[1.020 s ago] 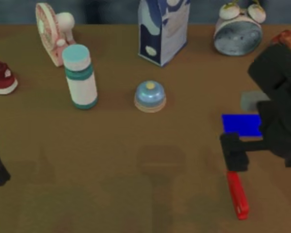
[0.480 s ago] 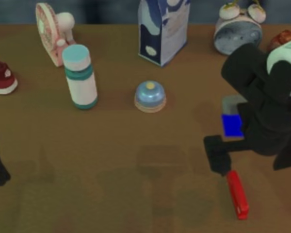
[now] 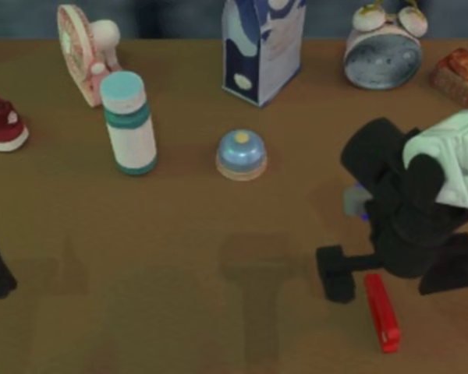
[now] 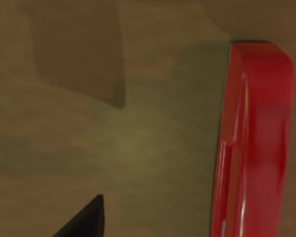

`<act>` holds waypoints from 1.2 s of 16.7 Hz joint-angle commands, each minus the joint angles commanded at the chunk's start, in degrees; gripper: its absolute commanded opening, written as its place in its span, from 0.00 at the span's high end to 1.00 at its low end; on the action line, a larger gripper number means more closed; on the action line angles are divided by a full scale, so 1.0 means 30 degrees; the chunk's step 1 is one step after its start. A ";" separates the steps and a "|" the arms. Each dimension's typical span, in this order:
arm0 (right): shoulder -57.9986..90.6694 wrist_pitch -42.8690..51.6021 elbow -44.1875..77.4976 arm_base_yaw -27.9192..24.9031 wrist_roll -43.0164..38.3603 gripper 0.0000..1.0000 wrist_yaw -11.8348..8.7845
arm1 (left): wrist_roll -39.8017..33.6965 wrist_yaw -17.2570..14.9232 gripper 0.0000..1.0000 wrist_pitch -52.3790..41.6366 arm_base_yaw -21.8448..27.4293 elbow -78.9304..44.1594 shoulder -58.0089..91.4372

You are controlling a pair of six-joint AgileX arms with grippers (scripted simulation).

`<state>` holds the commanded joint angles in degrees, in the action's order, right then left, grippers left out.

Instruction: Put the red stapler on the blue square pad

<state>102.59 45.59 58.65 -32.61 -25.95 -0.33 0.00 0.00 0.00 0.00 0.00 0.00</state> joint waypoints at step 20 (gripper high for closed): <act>0.1293 -0.2711 -0.1514 -0.0066 -0.0084 0.90 0.0005 | 0.0000 0.0000 0.00 0.0000 0.0000 0.0000 0.0000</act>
<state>106.47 37.46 54.11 -32.81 -26.20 -0.32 0.00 0.00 0.00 0.00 0.00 0.00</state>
